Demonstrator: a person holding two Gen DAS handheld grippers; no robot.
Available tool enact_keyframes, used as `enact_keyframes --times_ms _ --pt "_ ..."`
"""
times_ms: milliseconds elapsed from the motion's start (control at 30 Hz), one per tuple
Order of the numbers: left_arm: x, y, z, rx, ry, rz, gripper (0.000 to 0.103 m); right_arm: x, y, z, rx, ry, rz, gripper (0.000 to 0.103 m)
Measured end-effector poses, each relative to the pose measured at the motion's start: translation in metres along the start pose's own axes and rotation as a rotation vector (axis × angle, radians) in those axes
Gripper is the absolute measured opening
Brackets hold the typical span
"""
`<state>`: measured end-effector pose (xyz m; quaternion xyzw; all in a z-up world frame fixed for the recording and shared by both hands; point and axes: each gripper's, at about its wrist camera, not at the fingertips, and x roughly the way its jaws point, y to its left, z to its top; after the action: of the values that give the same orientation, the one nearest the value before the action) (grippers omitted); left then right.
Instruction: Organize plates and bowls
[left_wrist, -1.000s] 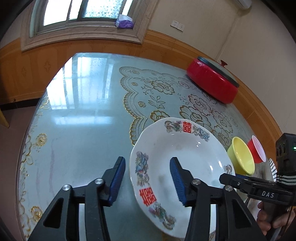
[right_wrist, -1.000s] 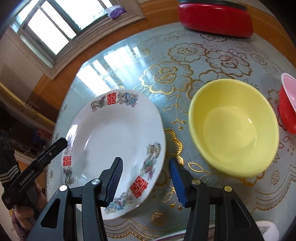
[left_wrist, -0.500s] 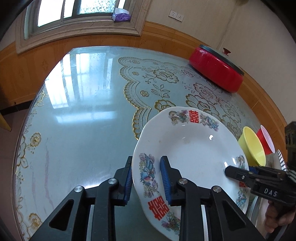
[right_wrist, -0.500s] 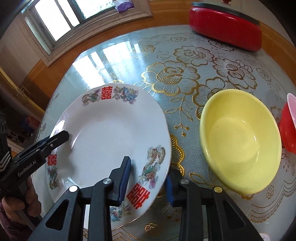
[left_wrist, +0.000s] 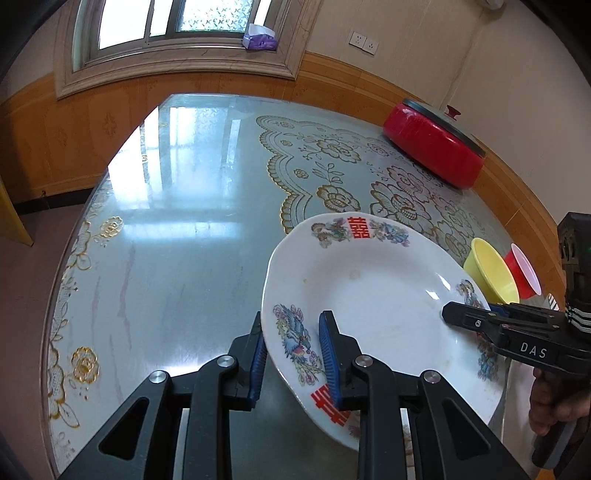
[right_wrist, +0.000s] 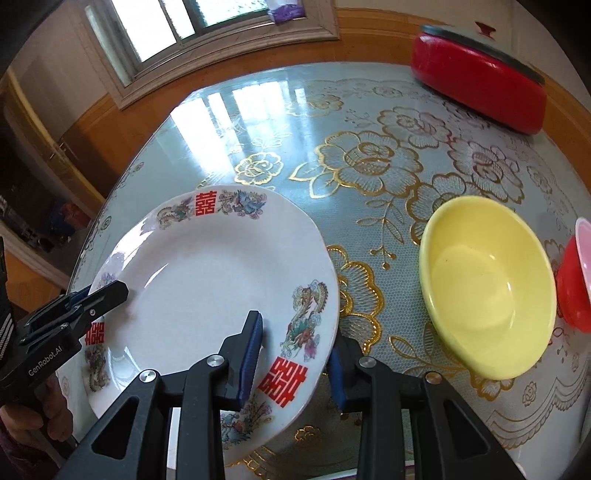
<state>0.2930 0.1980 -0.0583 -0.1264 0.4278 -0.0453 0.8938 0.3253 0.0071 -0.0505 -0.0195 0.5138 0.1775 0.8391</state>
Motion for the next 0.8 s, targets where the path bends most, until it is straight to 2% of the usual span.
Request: enact_keyframes --times_ms 433,800 --pt "-0.019 -0.006 -0.021 -0.008 -0.025 0.008 0.028 -0.022 0.014 -0.020 -0.150 -0.052 -0.036 0.031" --pt "-0.037 -0.014 -0.028 0.015 -0.073 0.021 0.028 -0.037 0.015 -0.029 -0.179 -0.099 -0.018 0.032"
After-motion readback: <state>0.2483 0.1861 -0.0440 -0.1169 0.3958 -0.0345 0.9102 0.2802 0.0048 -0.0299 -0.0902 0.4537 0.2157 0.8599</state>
